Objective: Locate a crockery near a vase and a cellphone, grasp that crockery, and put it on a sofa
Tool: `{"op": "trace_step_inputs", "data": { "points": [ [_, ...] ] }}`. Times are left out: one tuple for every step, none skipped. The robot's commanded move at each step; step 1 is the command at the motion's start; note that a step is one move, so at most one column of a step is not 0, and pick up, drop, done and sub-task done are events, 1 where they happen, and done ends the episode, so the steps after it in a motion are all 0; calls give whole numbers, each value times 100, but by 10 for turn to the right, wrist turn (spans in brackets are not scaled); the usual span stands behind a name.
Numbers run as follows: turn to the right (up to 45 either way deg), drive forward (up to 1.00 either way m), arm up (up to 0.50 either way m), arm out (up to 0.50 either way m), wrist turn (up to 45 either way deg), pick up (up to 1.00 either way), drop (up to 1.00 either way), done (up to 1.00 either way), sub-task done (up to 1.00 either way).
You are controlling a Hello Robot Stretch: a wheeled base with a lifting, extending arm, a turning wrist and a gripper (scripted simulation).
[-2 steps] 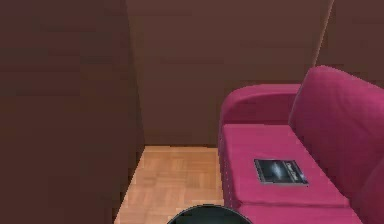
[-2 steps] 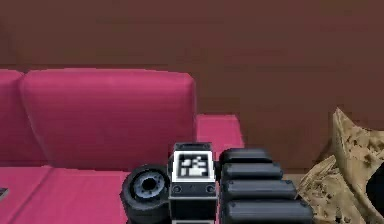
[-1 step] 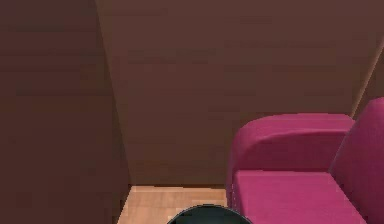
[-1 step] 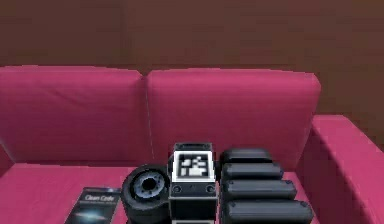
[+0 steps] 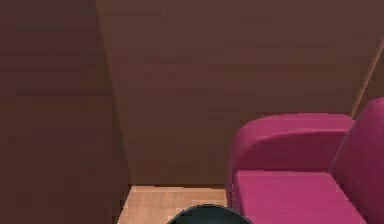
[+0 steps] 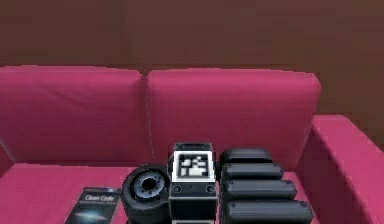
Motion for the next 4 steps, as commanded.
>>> {"op": "trace_step_inputs", "data": {
  "points": [
    [0,0,0,44,0,0,0,0,0],
    [0,0,0,0,450,0,0,0,0],
    [0,0,0,0,450,0,0,0,0],
    [0,0,0,0,450,0,0,0,0]
  ]
}}
